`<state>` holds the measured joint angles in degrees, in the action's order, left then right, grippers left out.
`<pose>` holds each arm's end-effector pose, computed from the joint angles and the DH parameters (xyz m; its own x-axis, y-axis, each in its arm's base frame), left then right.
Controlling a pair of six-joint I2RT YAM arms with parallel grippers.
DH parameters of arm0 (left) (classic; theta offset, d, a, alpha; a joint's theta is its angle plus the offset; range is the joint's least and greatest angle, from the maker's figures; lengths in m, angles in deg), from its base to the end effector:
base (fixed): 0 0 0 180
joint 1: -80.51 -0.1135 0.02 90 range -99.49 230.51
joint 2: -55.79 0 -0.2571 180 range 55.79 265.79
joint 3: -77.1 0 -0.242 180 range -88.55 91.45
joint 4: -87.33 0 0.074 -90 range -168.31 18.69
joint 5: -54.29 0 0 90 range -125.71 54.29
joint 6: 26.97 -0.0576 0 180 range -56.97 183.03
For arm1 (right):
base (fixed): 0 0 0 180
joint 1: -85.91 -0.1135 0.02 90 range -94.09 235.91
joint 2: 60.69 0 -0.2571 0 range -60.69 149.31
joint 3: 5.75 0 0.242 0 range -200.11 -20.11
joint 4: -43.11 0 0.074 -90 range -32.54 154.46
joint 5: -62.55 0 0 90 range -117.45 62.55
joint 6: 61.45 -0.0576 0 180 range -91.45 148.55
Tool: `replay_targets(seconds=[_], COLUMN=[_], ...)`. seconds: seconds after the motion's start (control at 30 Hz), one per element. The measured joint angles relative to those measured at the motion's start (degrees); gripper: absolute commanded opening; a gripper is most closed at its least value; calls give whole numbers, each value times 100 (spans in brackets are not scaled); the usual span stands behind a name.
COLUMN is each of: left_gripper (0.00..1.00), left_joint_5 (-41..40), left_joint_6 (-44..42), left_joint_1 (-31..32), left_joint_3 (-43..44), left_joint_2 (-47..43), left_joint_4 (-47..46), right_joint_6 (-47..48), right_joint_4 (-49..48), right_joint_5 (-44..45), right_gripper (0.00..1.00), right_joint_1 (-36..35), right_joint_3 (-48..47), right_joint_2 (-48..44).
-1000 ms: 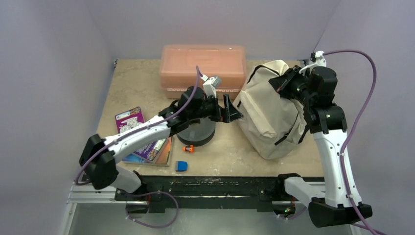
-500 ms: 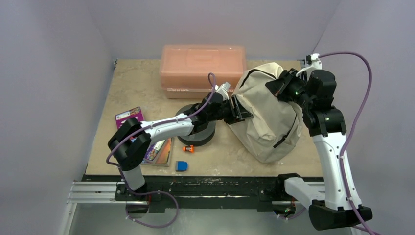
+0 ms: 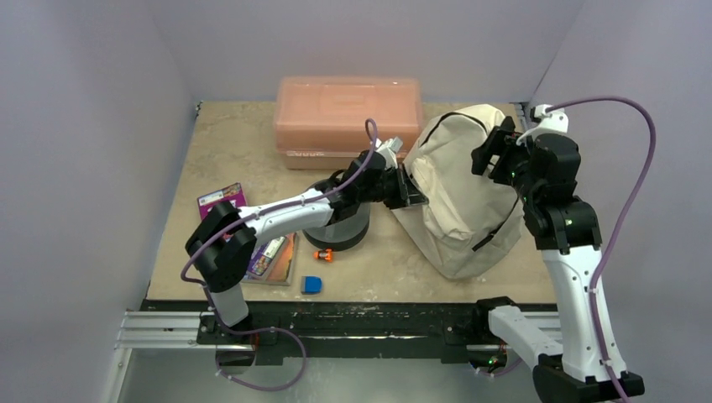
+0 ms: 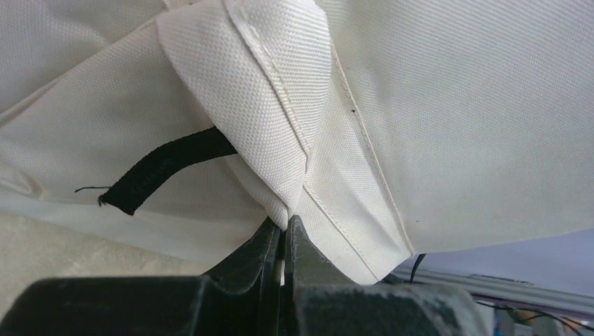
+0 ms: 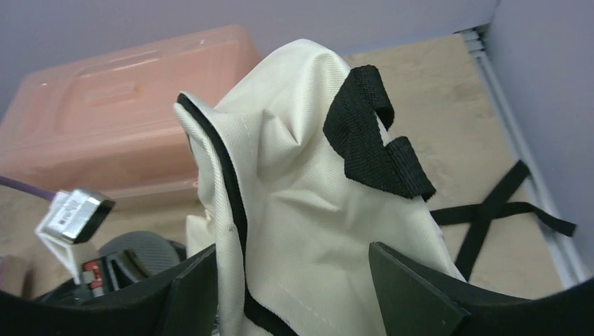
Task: Pack the student bag
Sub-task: Place the student bag at the center of the board.
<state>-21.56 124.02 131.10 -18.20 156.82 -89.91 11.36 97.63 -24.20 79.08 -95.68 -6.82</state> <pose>0.2584 -0.3366 0.2553 -0.8841 -0.2597 -0.3884 0.2529 0.4330 -0.8652 0.1878 0.0192 0.4220 -0.3197 0.2589 -0.9115 0.0305 0.9643 0.2632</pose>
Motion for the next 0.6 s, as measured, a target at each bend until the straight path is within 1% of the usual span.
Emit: replay_targets(seconds=[0.03,0.07,0.13,0.2,0.3,0.33,0.4,0.5,0.53,0.57,0.6], left_gripper=[0,0,0,0,0,0,0,0,0,10,24], left_joint_5=[44,111,205,317,452,522,702,894,922,946,973], left_joint_6=[-175,-420,-885,-1412,-2000,-2168,-2500,-2905,-2981,-3038,-3082], left_joint_1=[-11,-20,-33,-44,-70,-87,-120,-140,-140,-142,-142], left_joint_3=[131,396,962,1589,2223,2452,2940,3646,3807,3895,4039], left_joint_2=[0,13,70,136,177,223,402,809,938,1023,1147], left_joint_4=[214,621,1357,2076,2918,3200,3683,4277,4415,4507,4686], right_joint_6=[81,133,212,186,39,-55,-254,-675,-870,-1091,-1322], right_joint_4=[50,103,192,243,404,496,629,837,918,977,1027], right_joint_5=[225,396,640,743,772,756,649,479,428,376,319], right_gripper=[85,84,81,76,65,56,32,0,0,0,0], right_joint_1=[-35,-59,-72,-72,-68,-68,-68,-61,-61,-61,-61], right_joint_3=[0,-2,0,44,197,269,468,933,1086,1239,1375], right_joint_2=[-59,-122,-240,-350,-470,-527,-682,-1108,-1320,-1569,-1801])
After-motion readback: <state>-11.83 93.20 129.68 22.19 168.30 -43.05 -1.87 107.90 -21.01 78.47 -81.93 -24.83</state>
